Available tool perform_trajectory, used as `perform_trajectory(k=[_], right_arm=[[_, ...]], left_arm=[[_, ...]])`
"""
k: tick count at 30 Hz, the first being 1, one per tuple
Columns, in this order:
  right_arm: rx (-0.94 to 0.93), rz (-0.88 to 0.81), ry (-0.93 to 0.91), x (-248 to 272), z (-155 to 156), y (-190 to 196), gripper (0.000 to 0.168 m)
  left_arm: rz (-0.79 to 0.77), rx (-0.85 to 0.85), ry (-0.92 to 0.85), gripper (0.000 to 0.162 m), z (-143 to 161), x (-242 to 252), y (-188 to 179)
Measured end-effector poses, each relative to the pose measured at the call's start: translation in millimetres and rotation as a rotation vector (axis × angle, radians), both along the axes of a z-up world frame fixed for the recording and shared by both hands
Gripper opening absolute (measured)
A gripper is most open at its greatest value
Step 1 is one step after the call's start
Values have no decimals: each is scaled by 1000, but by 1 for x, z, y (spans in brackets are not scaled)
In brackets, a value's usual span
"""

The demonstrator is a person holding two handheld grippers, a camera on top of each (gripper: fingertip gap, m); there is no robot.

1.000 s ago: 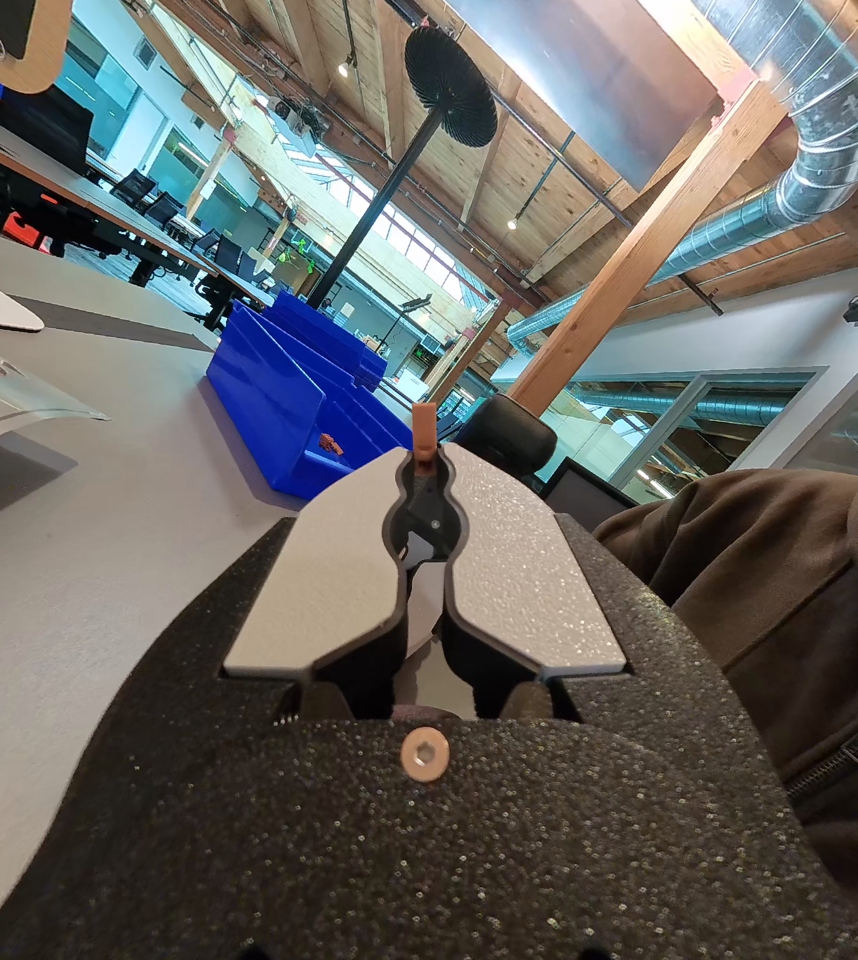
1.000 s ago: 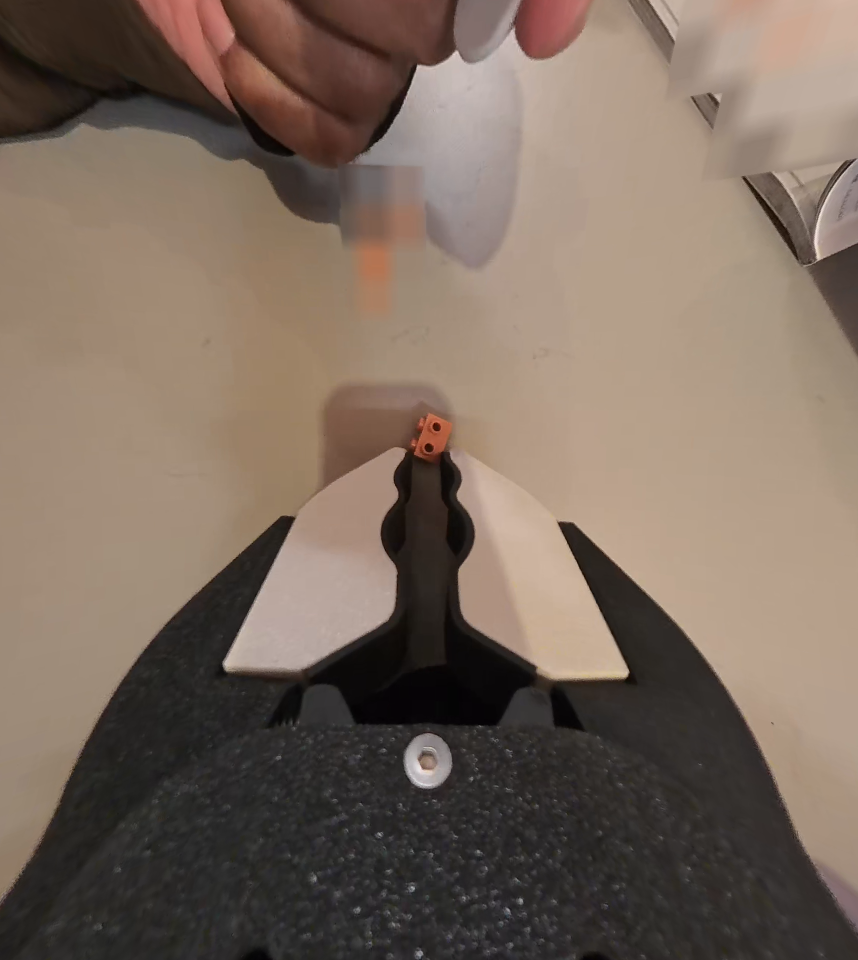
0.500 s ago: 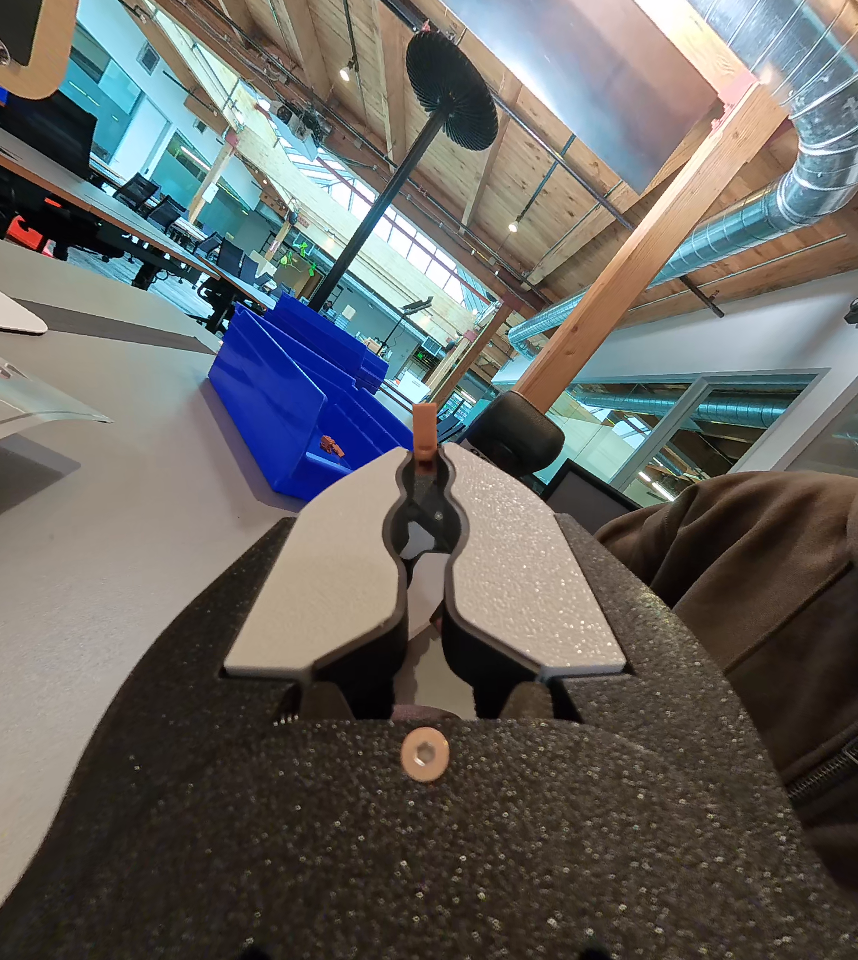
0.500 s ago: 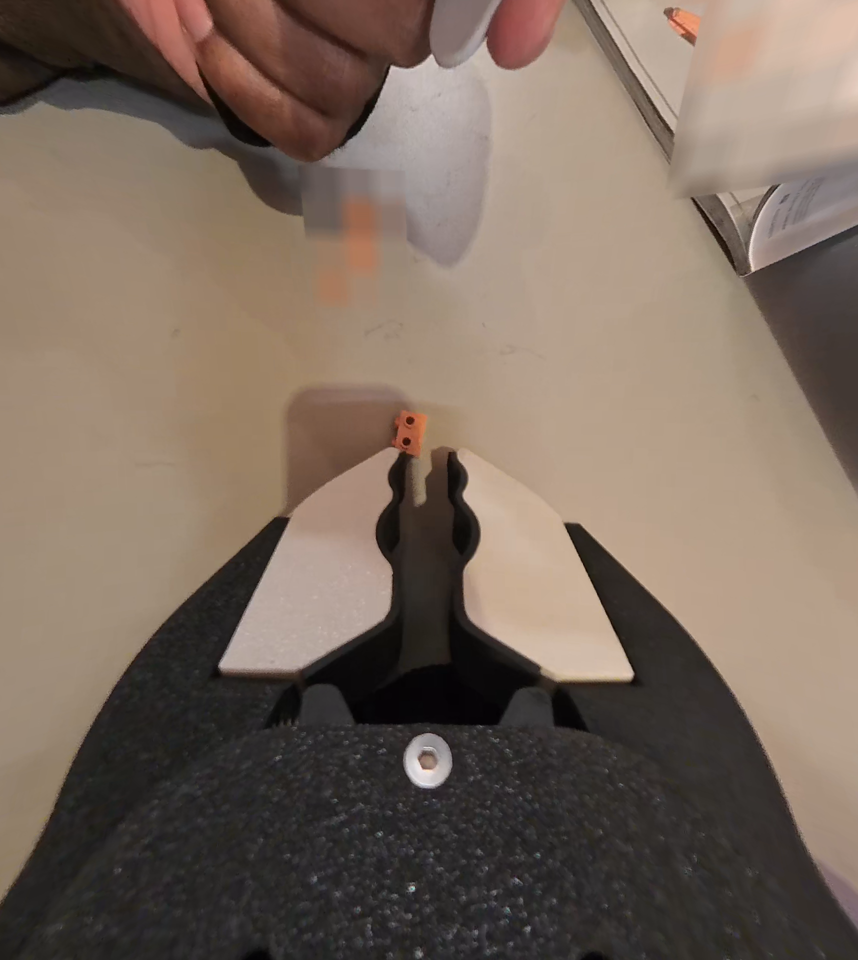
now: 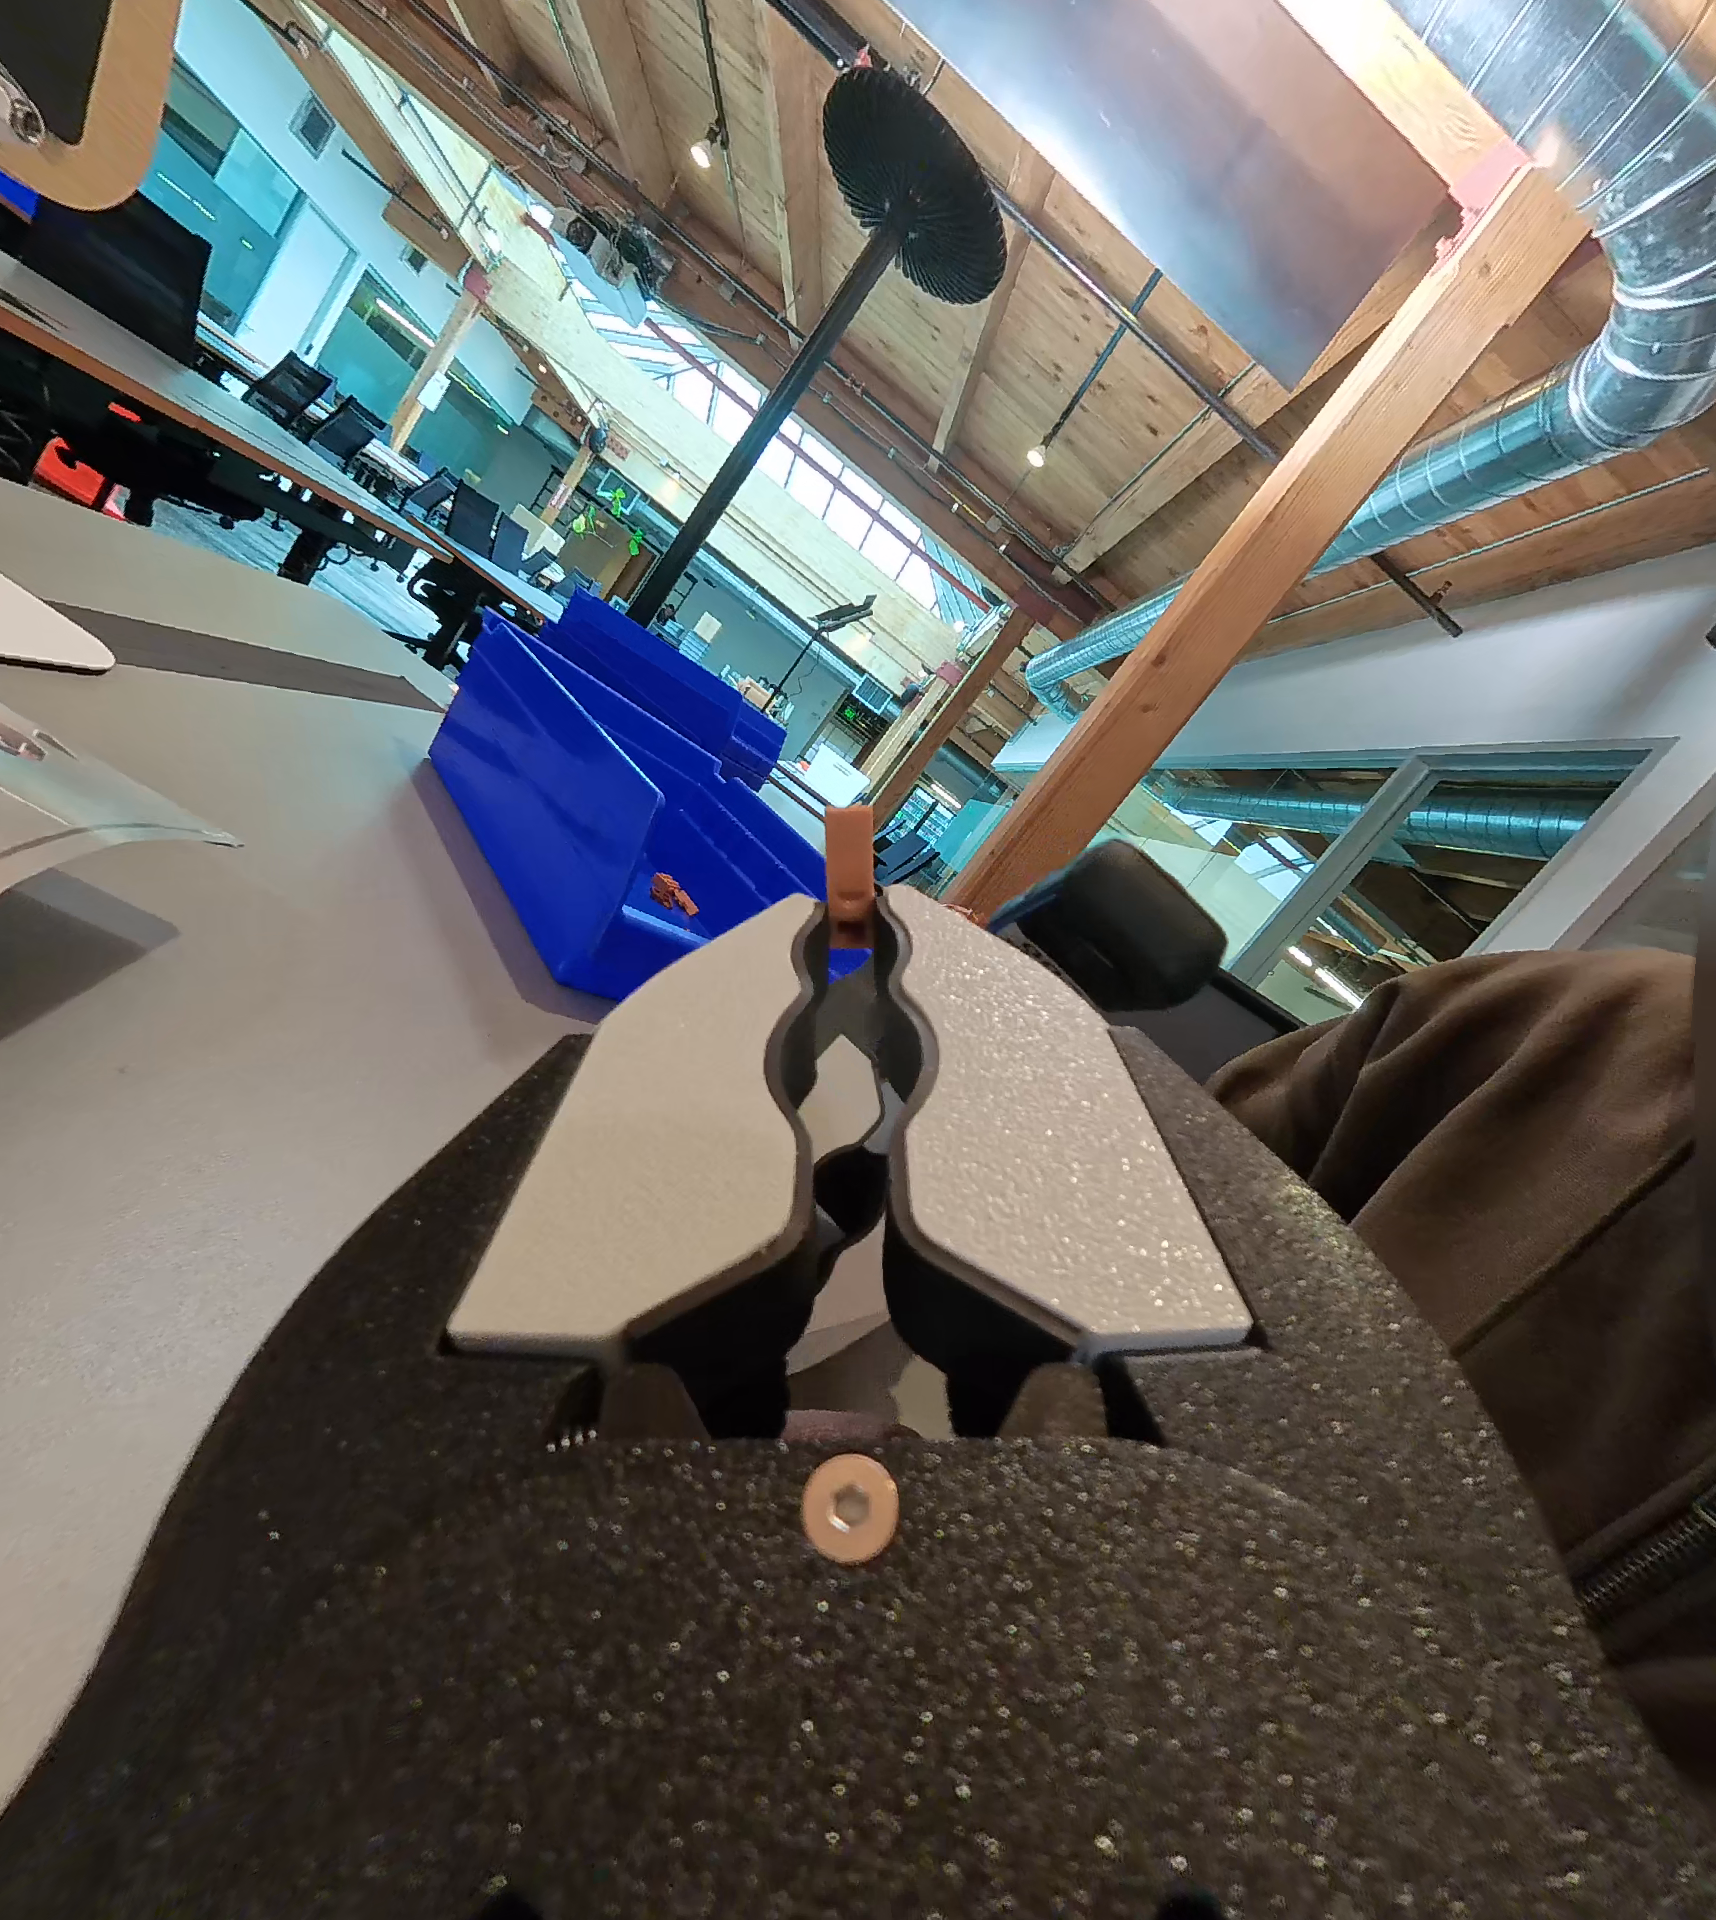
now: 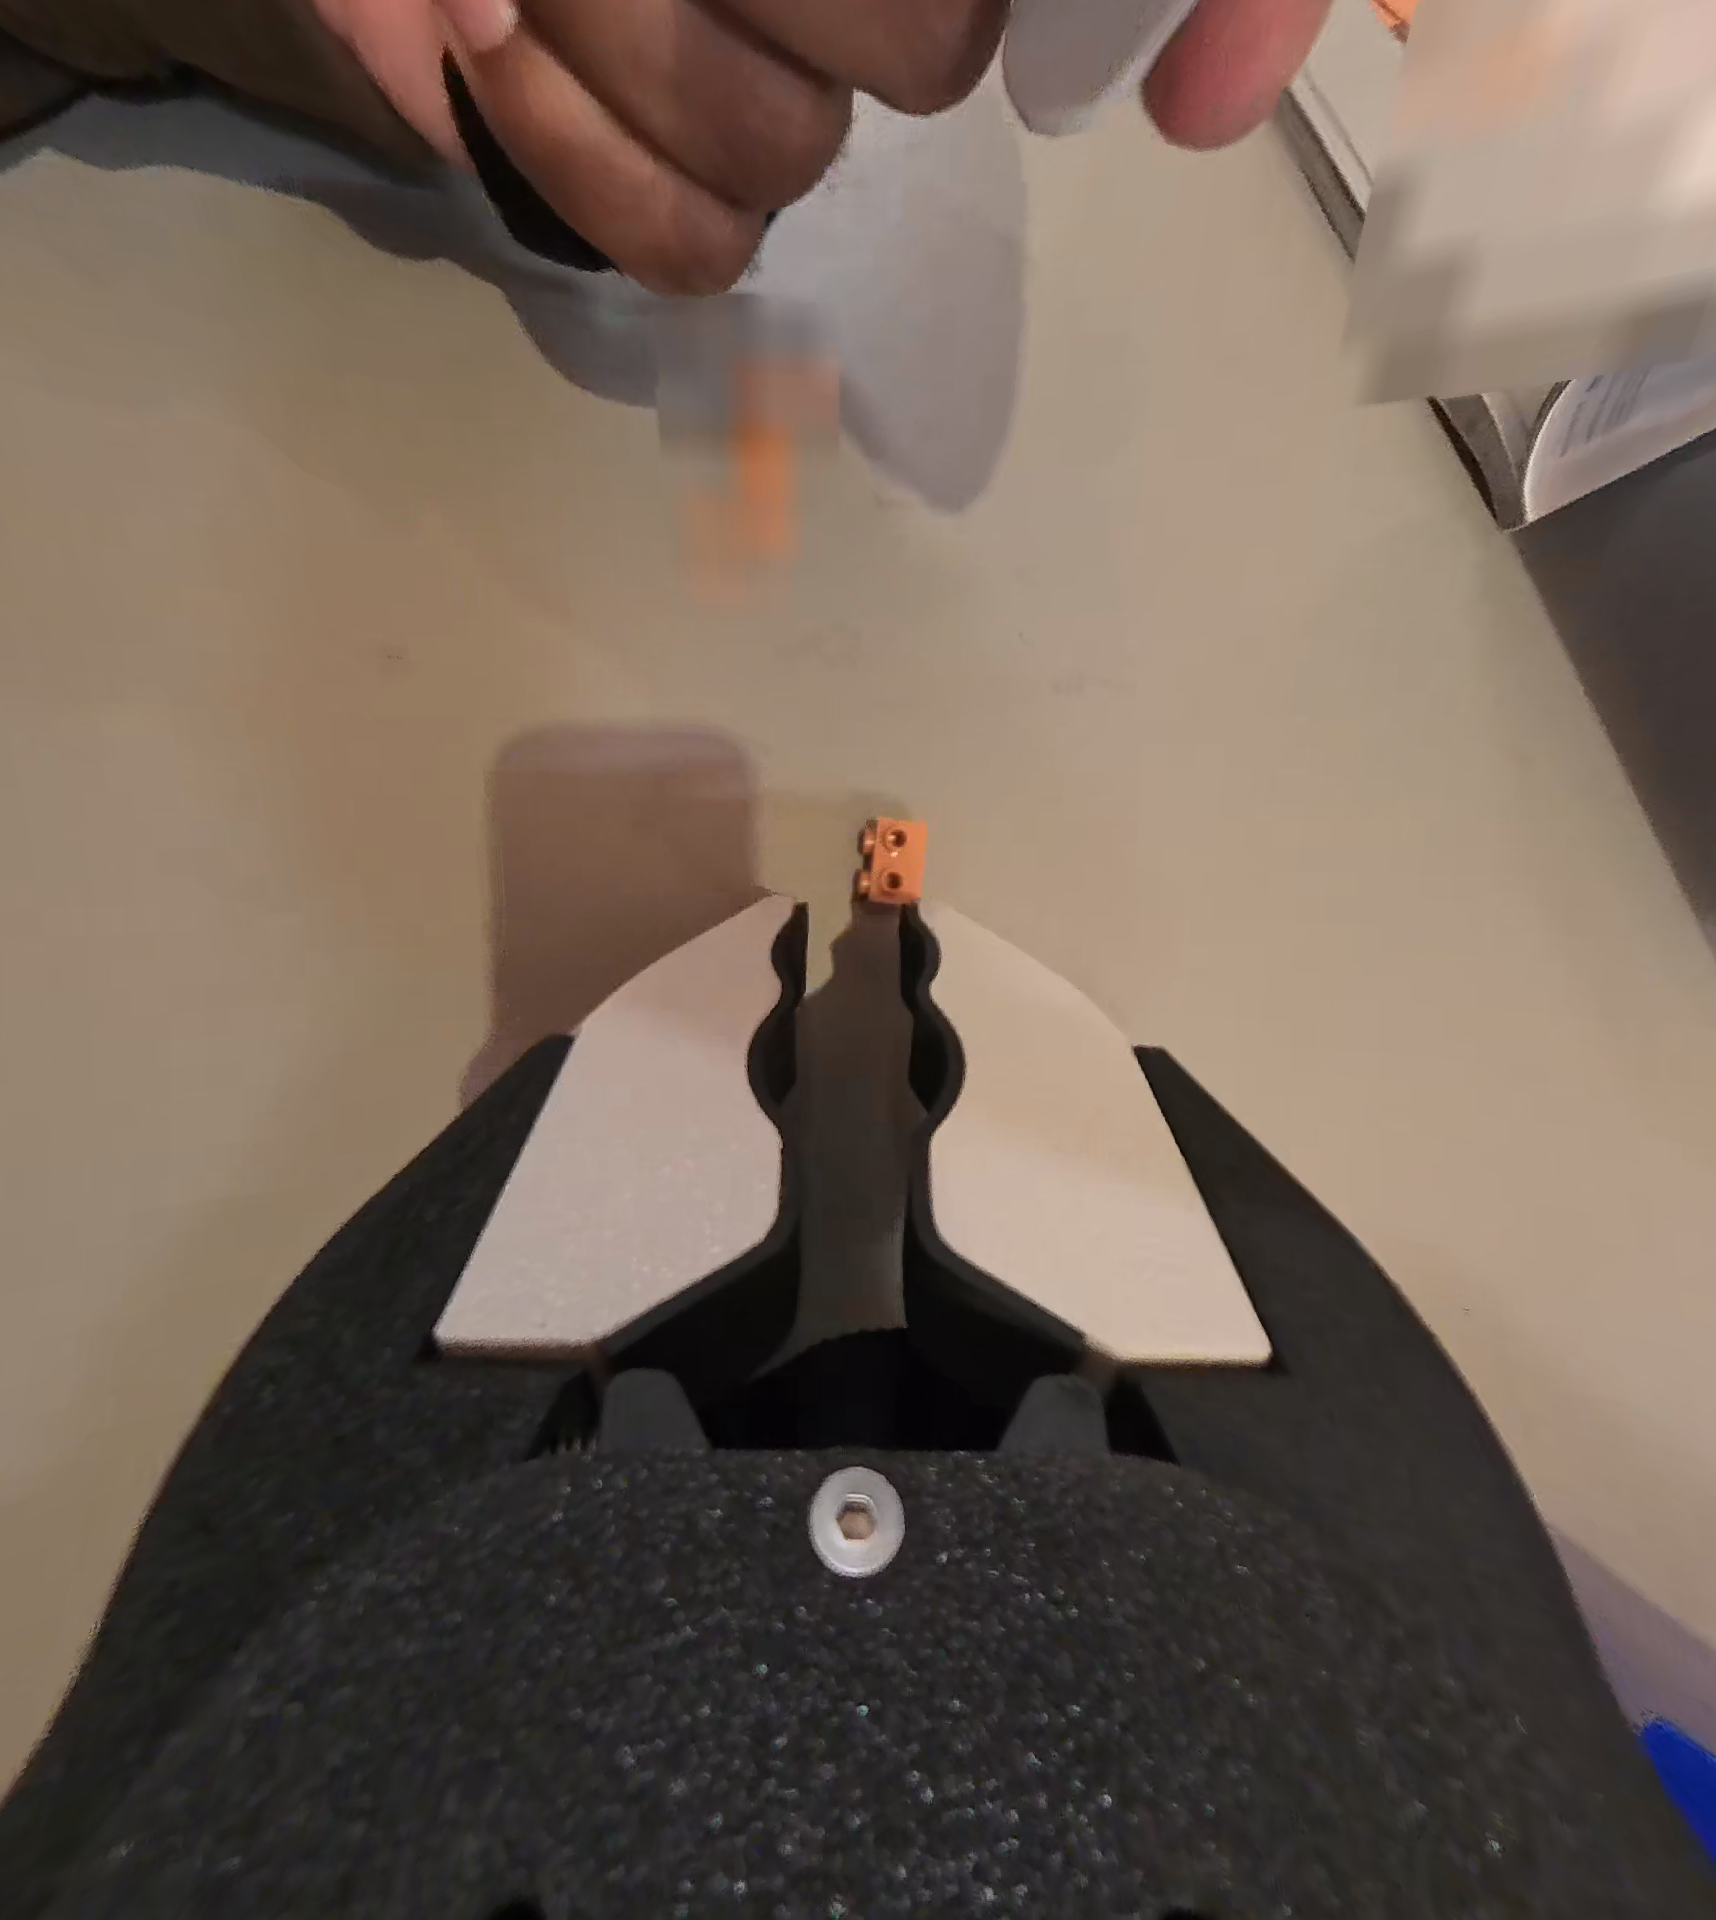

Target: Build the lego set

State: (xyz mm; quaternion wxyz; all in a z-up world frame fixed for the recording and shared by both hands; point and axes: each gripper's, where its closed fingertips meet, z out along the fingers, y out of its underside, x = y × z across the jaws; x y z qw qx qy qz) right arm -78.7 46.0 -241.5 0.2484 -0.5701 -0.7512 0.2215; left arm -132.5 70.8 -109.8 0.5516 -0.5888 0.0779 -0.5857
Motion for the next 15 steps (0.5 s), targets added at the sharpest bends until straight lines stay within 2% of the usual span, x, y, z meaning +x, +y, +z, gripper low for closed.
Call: perform_trajectory(k=[4,11,15], right_arm=[[88,13,45,-7,3,1,17],[115,8,40,-11,-3,2,15],[72,-23,48,-12,-3,5,13]], left_arm=[[-2,-1,5,8,-1,1,0],[1,1,8,8,0,1,0],[-2,4,11,8,1,2,-1]])
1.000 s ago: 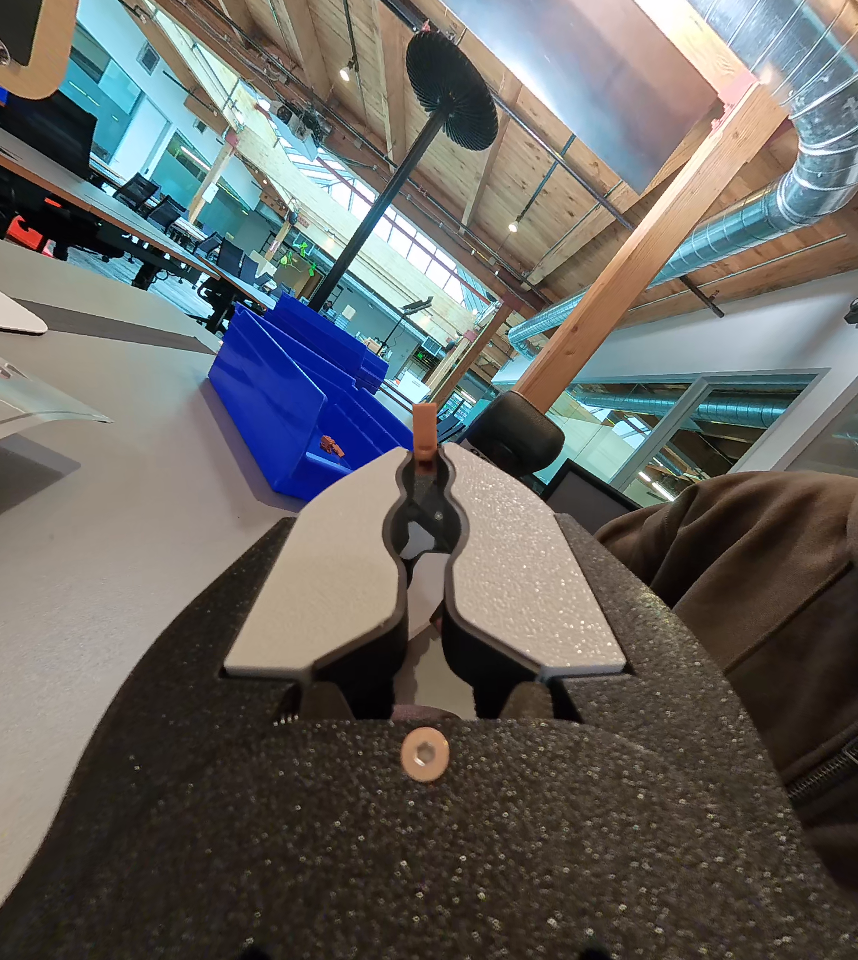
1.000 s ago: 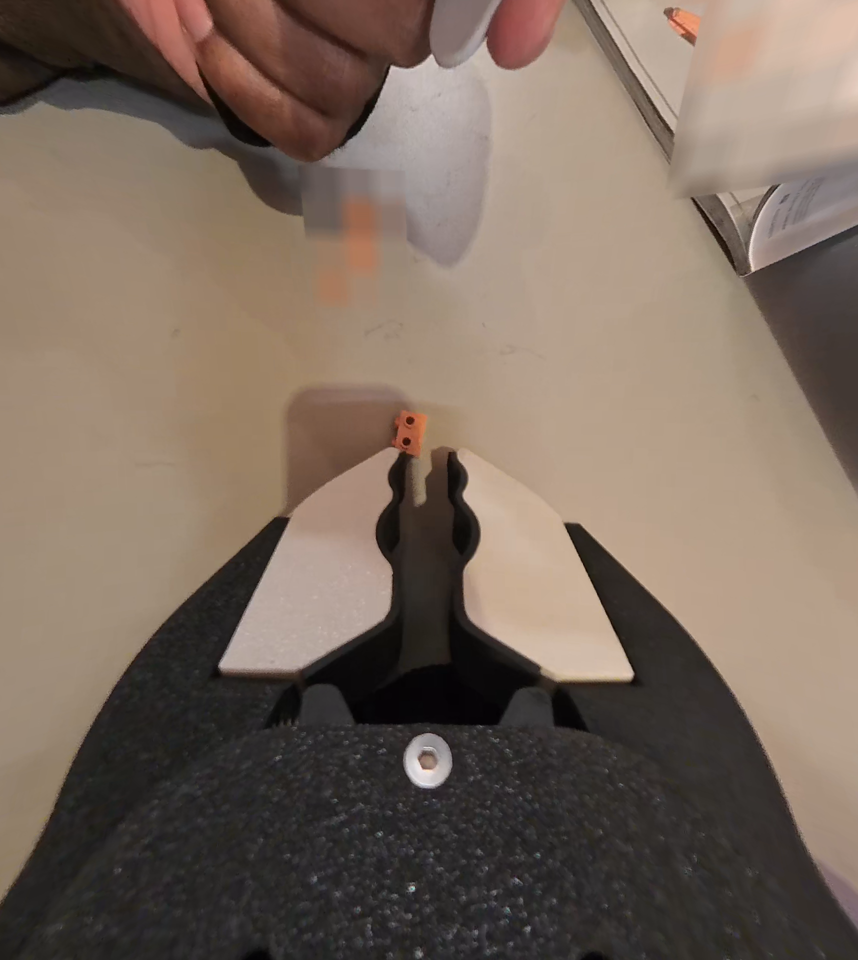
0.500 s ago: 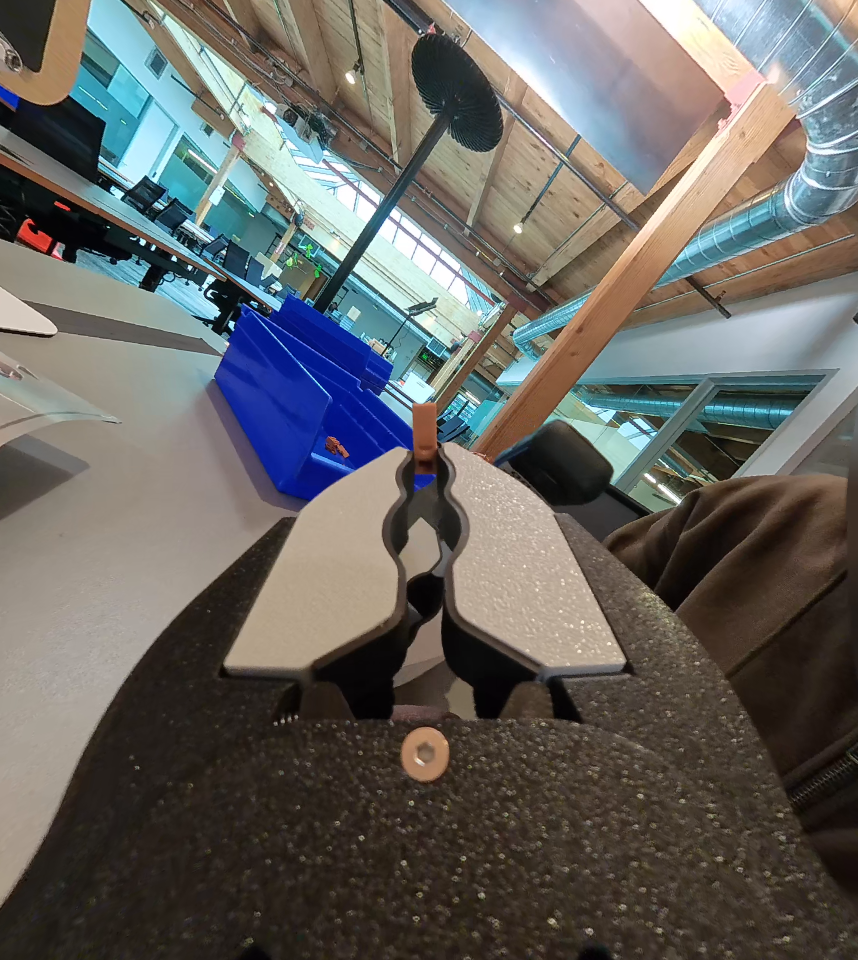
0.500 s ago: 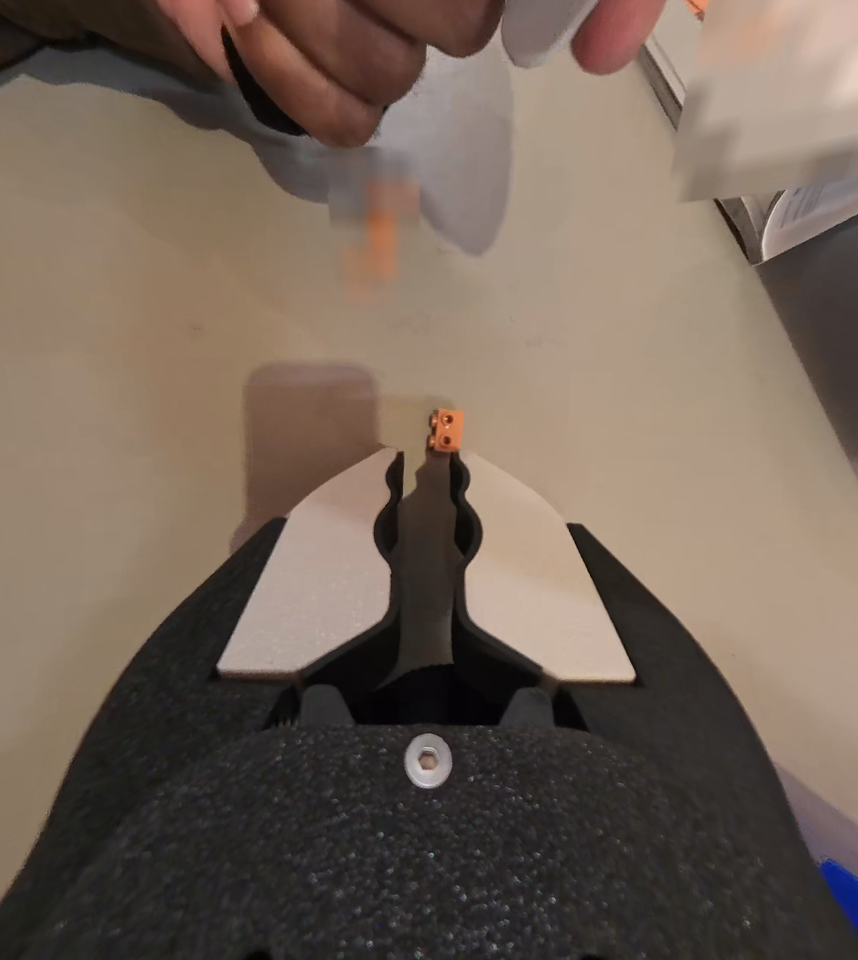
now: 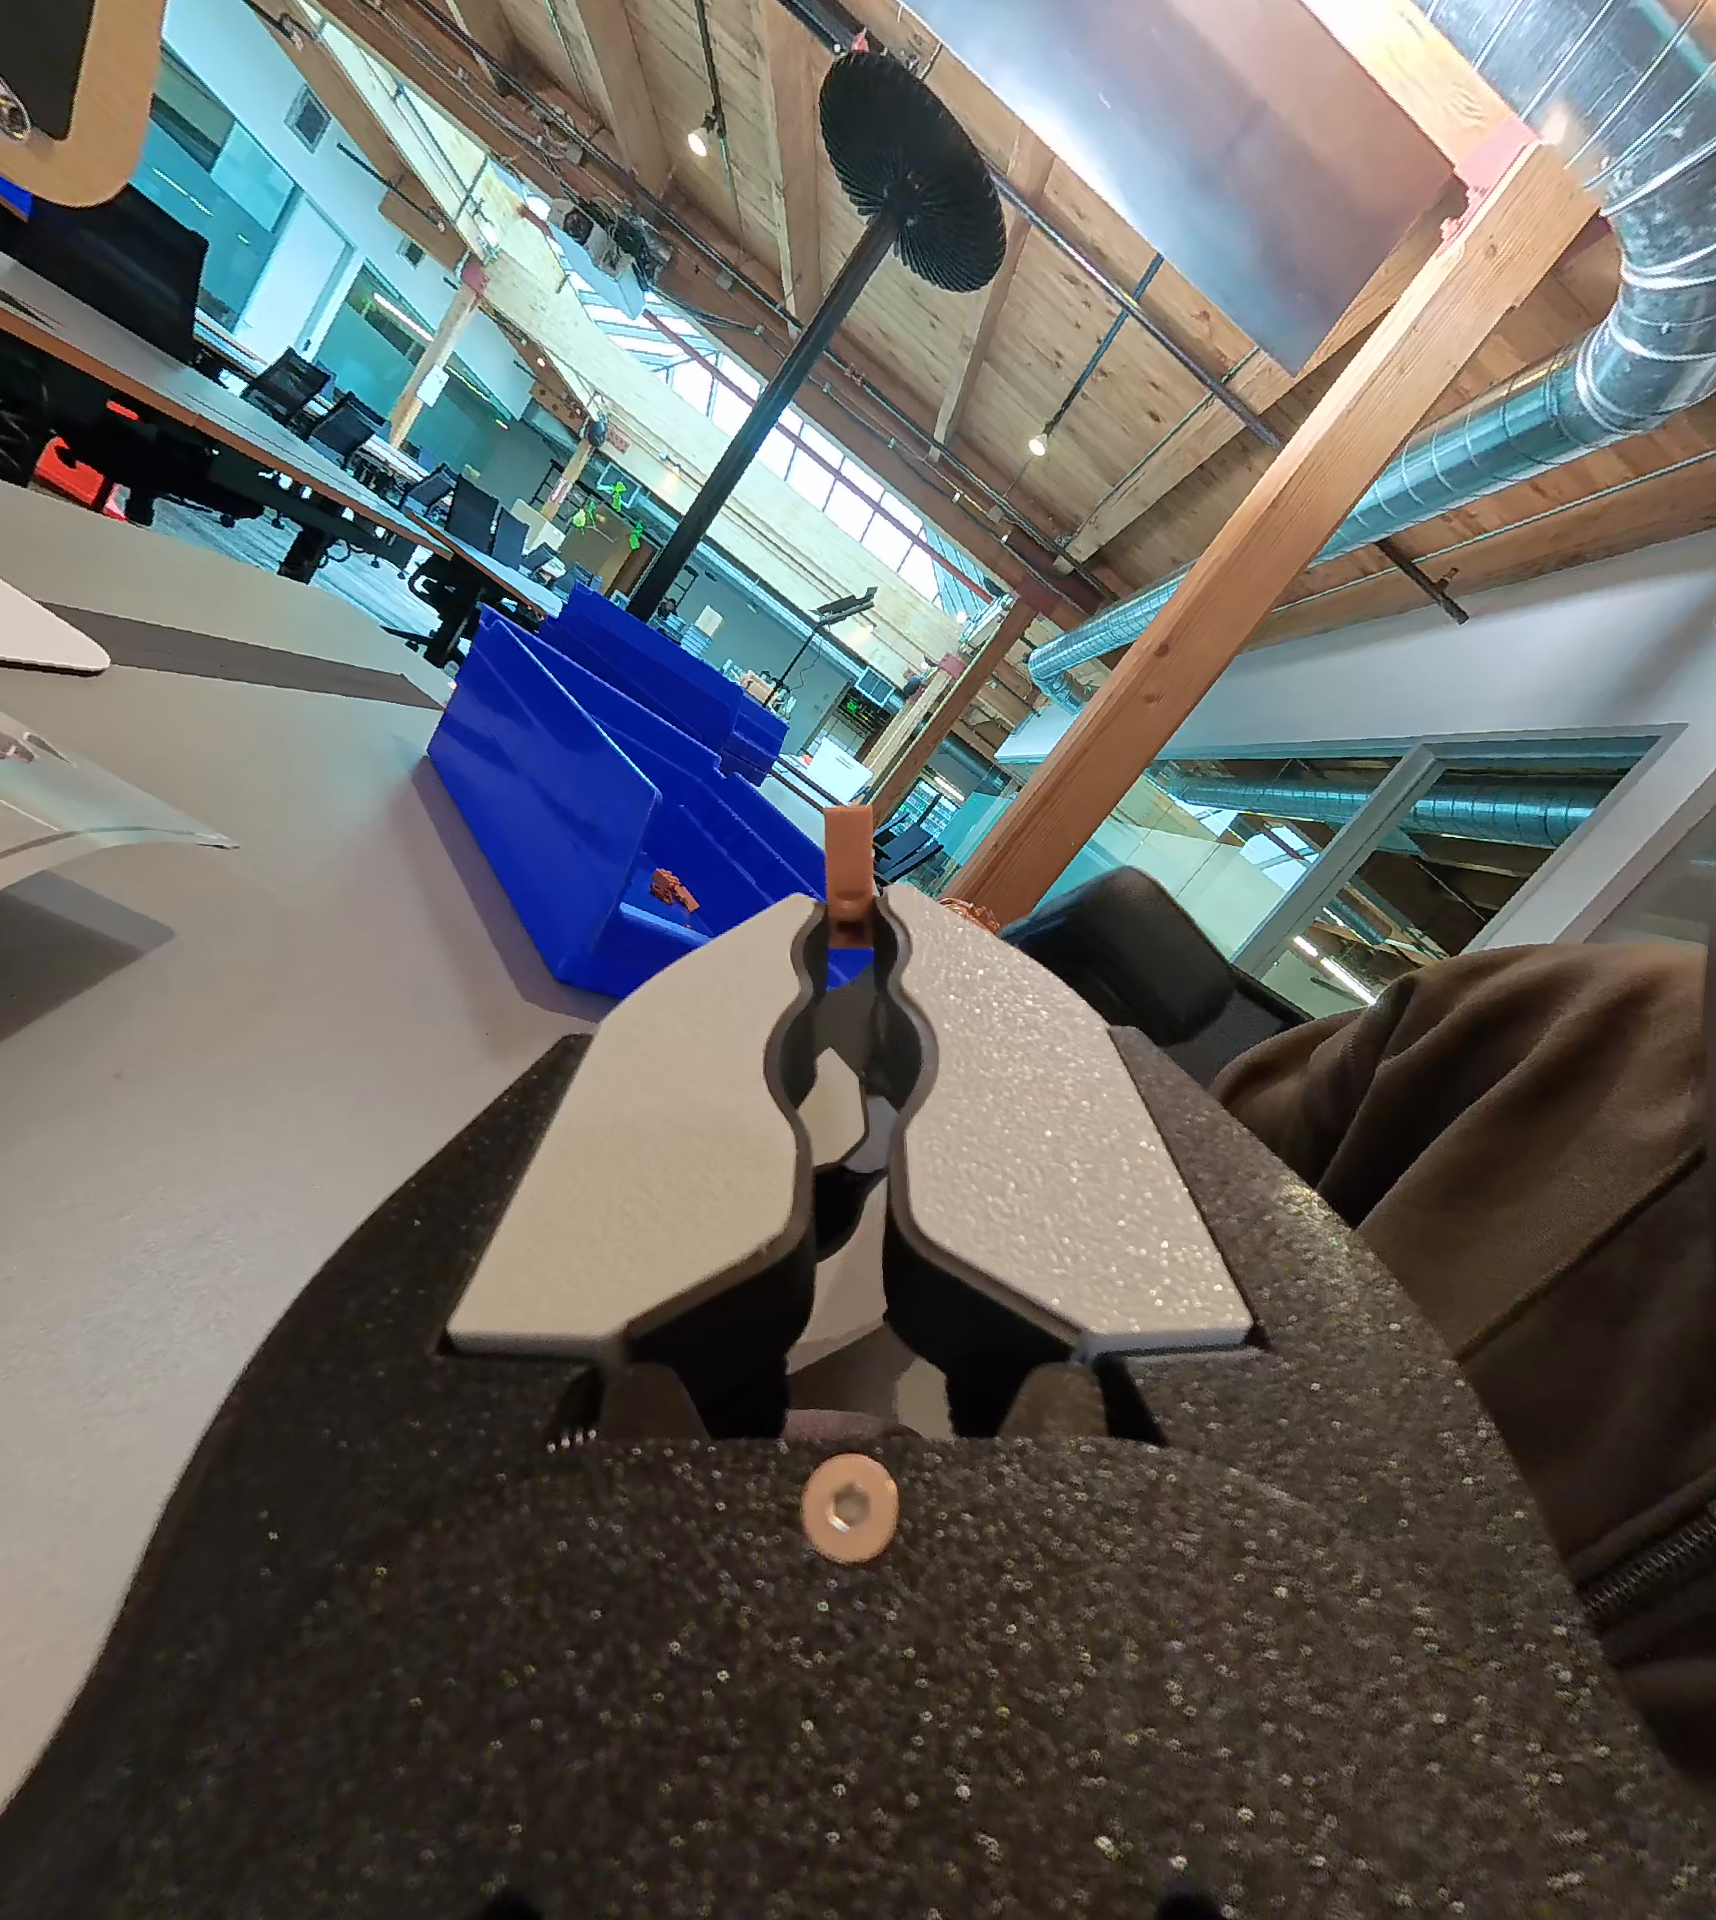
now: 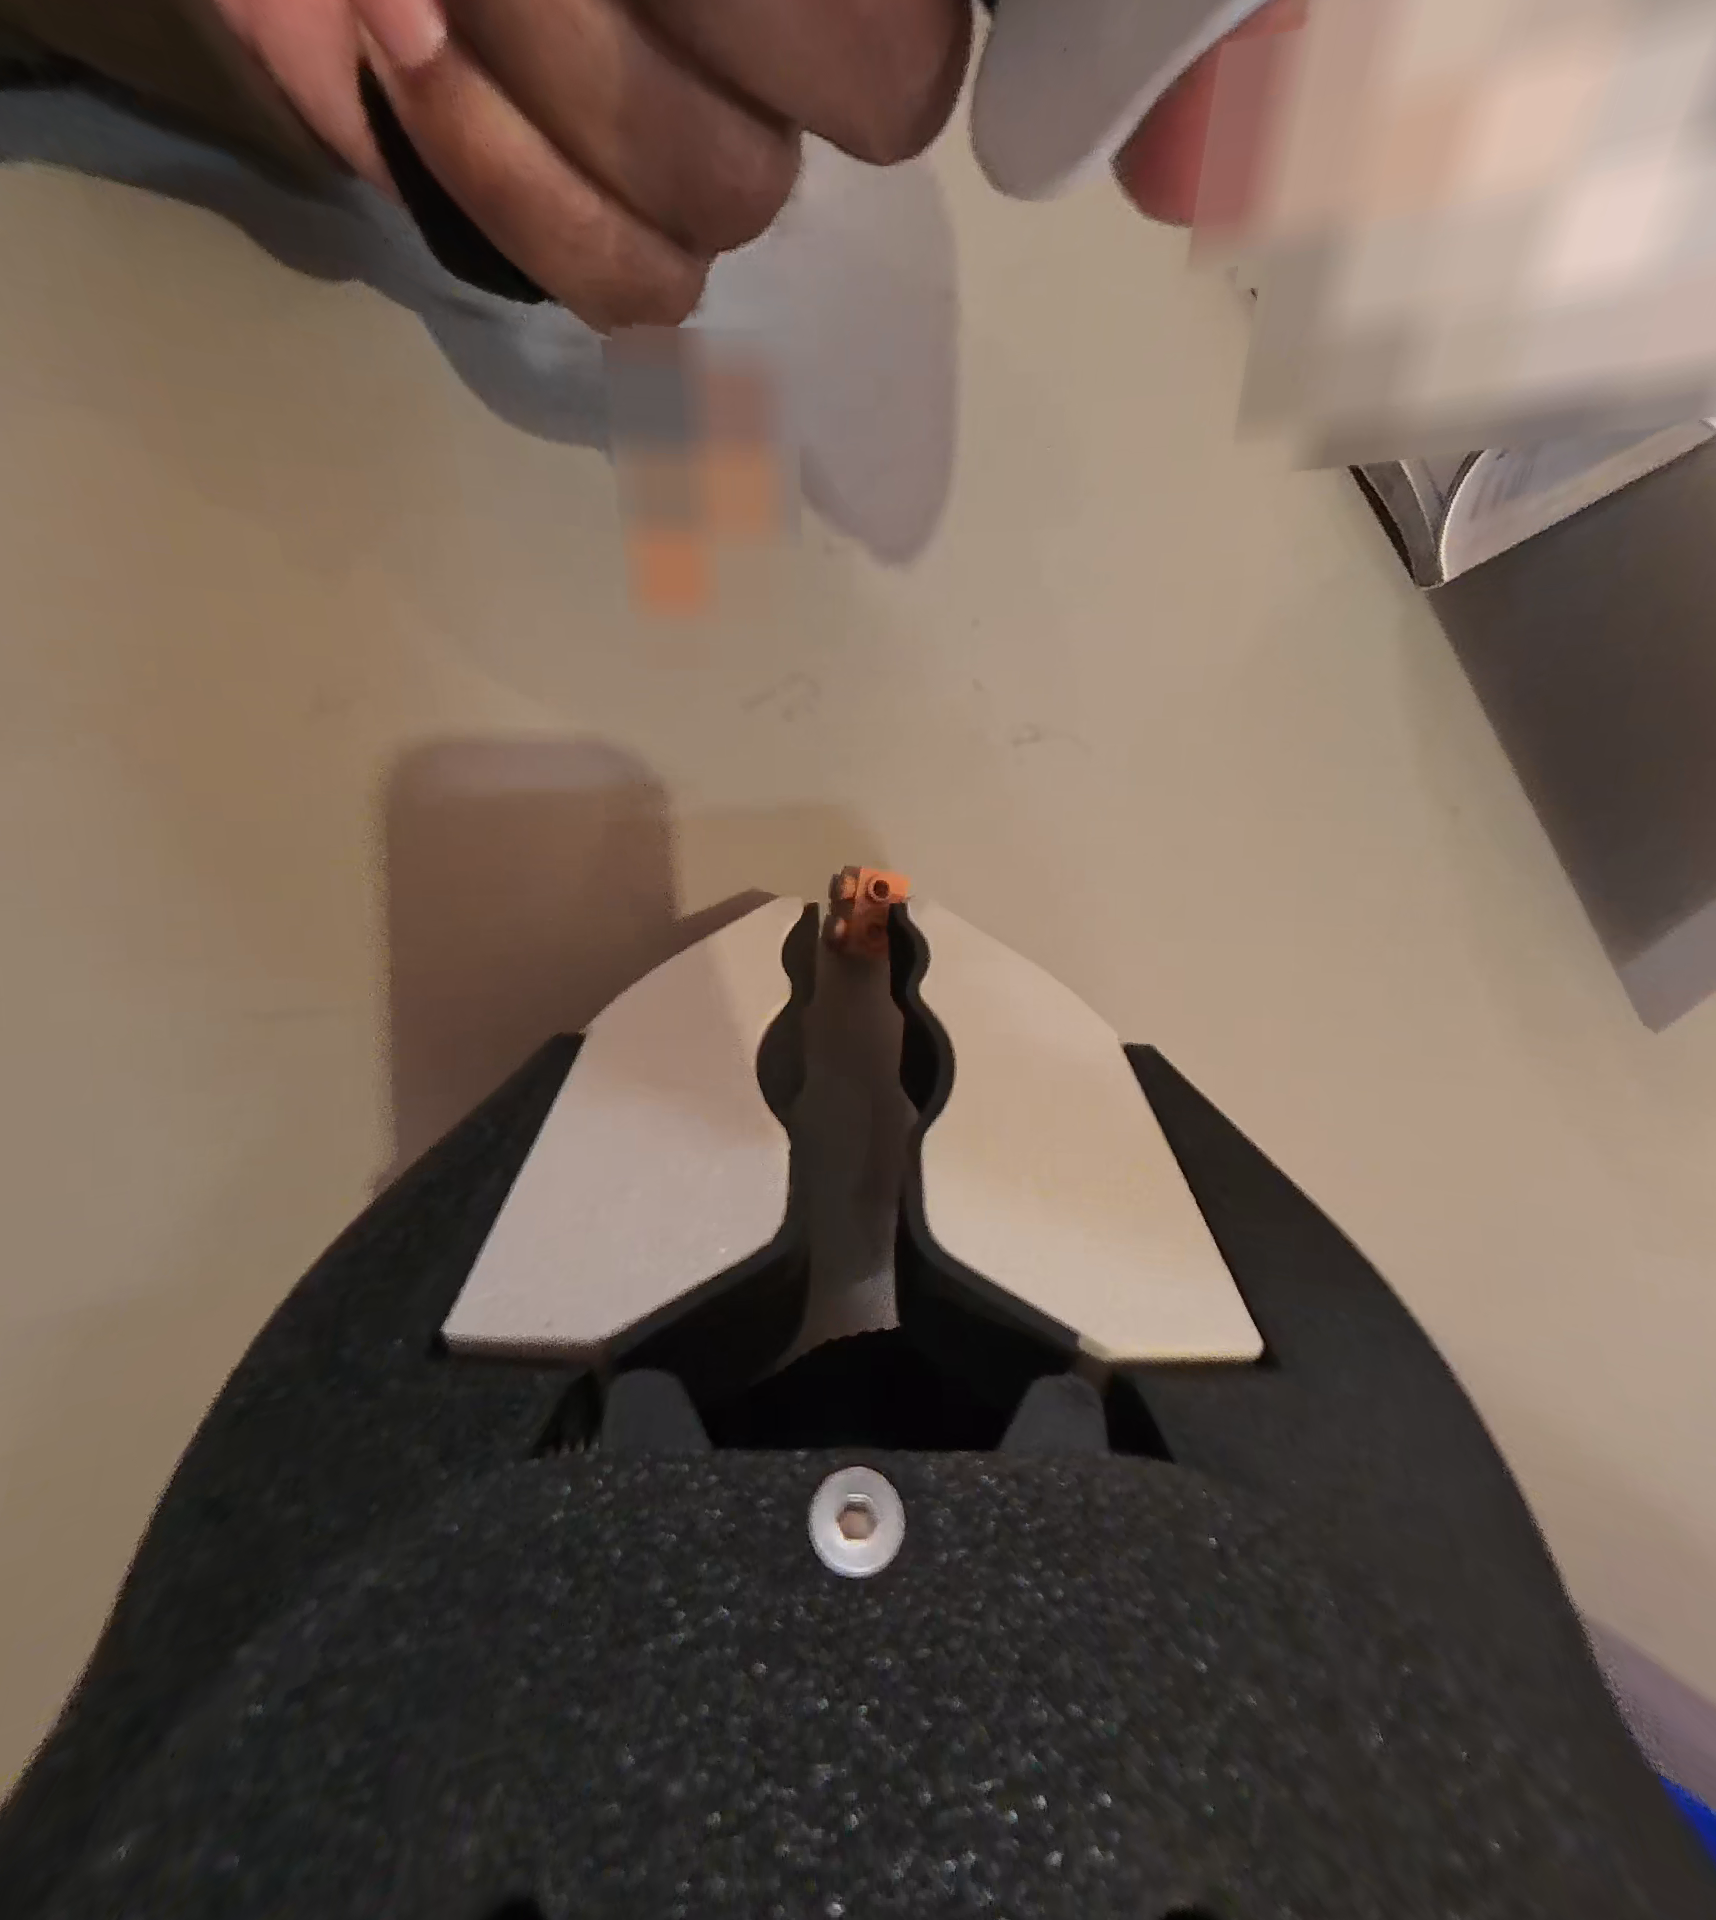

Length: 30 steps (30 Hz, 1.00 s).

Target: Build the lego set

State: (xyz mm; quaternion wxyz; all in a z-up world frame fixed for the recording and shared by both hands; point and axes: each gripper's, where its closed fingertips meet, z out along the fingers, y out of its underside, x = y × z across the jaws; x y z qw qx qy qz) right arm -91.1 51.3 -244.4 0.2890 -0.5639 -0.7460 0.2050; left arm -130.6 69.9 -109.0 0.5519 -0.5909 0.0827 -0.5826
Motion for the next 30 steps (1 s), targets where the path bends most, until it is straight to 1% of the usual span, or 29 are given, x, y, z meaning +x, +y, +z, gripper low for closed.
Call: perform_trajectory(k=[3,5,8,13,17,21,24,30], right_arm=[[-38,-25,-26,2,-5,4,11],[-81,-43,-19,2,-5,5,11],[-97,-48,-15,2,-6,6,11],[-127,-57,-9,3,-4,6,16],[-155,-71,11,1,1,6,16],[-135,-72,-21,1,-7,4,16],[-135,-80,-19,0,-7,4,11],[-147,-99,-8,1,-6,8,10]], left_arm=[[-1,0,-1,8,0,0,0],[0,1,1,8,0,0,0],[2,1,0,8,1,0,0],[6,2,0,8,1,-2,0],[3,0,1,8,-1,-1,0],[-3,-2,1,8,-2,0,1],[-5,-2,1,8,-3,1,1],[-9,-3,-7,8,-3,1,0]])
